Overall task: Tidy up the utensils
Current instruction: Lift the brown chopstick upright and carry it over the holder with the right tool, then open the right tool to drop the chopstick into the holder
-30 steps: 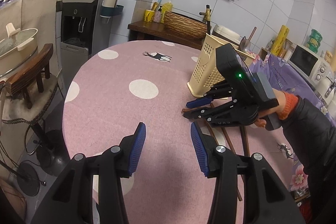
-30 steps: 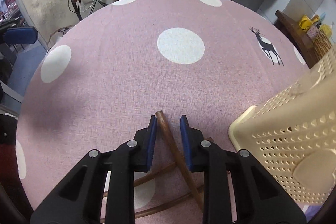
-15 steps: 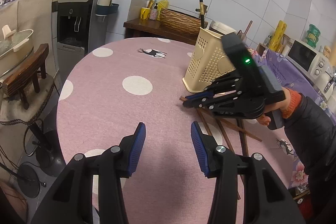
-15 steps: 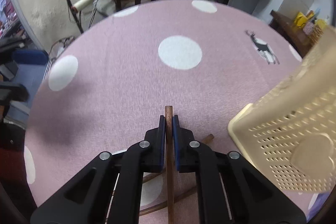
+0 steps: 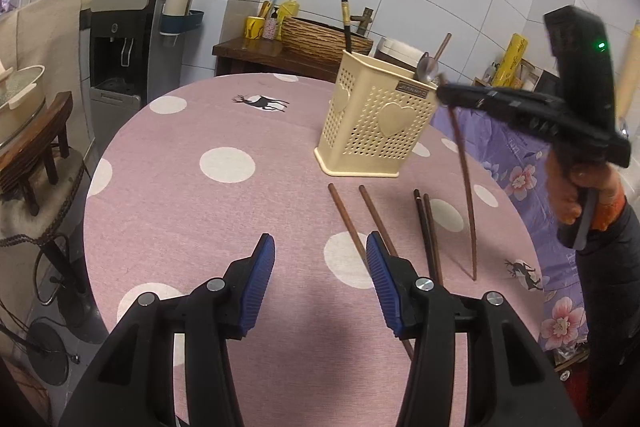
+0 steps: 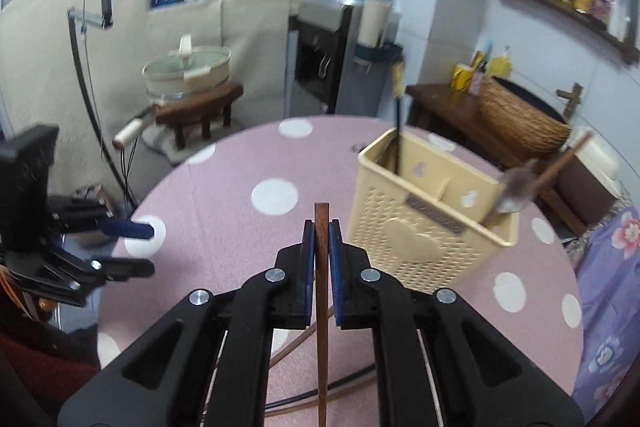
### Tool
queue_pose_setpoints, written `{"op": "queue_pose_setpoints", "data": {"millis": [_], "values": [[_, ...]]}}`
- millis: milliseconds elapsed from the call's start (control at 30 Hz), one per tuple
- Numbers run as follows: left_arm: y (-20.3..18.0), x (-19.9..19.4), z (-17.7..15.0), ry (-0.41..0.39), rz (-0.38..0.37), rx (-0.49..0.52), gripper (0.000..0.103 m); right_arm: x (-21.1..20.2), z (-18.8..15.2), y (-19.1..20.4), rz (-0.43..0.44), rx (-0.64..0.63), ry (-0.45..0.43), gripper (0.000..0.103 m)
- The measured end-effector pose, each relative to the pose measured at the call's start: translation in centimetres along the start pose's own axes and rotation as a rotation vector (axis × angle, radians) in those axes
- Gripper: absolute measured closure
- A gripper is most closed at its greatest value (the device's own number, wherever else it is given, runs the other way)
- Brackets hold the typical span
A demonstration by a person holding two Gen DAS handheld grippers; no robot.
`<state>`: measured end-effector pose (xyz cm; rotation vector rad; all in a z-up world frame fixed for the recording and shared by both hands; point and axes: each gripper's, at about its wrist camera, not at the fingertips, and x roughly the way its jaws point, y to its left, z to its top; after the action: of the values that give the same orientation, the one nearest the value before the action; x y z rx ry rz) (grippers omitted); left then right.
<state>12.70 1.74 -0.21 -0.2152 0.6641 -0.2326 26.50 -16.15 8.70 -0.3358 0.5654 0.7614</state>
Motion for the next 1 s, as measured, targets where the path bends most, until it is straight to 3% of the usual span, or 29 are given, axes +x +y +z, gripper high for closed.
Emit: {"op": "queue_pose_setpoints", "data": {"millis": [333,500,667,833,1000], "values": [[-1.0,-0.2,0.0,-0.006,-0.018,0.005,0.052,-6.9,2.1,-3.1,0.003,0.146,-0.142,0.095],[-1.2,-0.1,0.1,-0.007,-0.016,0.007,0.052,-9.4,6.5,-5.0,0.014,0.214,-0.229,0.095],[-1.2,-0.1,0.0,-0.005,-0.017,0.002,0.052,-10.7,12.1,-7.6,-0.075,0.283,-0.33,0.095],[-1.0,-0.1,-0.2,0.0,-0.014,-0.001,0.052,-9.4,14.6,-9.3,-0.205,0.307,-0.39,0.095],[-0.4,-0.3,-0.5,0.002,-0.002,-0.009,0.052,-4.8,12.8,-10.3,-0.255,0.334,-0.323,0.095]]}}
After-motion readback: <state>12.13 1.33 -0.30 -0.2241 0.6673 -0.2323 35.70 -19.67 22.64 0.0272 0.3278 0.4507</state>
